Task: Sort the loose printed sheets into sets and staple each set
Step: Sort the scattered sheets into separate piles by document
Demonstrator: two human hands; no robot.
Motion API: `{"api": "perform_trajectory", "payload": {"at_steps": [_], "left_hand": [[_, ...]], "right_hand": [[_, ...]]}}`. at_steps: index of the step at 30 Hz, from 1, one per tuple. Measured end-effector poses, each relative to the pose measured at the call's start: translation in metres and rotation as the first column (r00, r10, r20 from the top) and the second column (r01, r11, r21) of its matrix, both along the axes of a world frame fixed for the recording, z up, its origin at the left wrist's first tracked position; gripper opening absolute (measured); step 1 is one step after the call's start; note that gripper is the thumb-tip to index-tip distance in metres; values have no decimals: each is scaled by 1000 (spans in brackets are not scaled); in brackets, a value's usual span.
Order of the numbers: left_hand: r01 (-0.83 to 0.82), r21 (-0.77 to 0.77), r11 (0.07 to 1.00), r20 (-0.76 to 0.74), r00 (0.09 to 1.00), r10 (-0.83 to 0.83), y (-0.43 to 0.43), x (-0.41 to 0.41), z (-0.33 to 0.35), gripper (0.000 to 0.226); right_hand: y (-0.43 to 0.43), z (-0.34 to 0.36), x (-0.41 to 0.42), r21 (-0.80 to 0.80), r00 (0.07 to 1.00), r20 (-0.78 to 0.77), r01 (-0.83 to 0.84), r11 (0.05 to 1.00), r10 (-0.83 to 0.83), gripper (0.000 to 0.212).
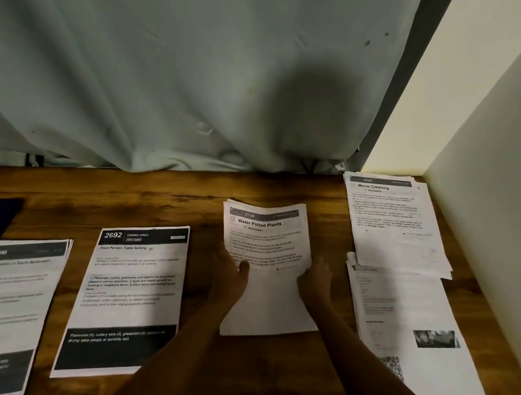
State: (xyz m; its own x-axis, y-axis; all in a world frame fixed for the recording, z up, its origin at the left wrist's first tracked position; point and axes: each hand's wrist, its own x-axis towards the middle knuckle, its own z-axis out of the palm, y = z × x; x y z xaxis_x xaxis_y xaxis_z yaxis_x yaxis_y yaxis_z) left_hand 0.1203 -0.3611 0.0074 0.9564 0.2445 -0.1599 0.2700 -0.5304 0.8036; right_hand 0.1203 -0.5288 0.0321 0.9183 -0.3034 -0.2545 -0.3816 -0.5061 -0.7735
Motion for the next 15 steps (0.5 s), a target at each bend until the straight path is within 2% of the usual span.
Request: {"api": "perform_trajectory", "payload": {"at_steps": [5,7,9,12,15], "left_hand": [[21,45,999,-116,993,-16,0,4,-8,67],[38,107,994,-159,987,-21,-3,3,-8,75],[48,127,991,-184,983,-24,-13,0,-4,81],[101,104,989,-147,985,-85,-43,-13,10,73],[245,-15,969,-153,957,-244,-81,-31,22,62]], "right_hand": [[-9,-10,-2,-39,999,-42,-3,999,2,33],[-17,-11,-5,-74,1000,0,-12,997,12,31],[-31,-10,-11,-112,997,73,4,994,4,39],[-67,-4,-27,-138,983,165,99,985,-76,42],[-117,-6,-46,-211,955,237,232,950,-180,38]]}}
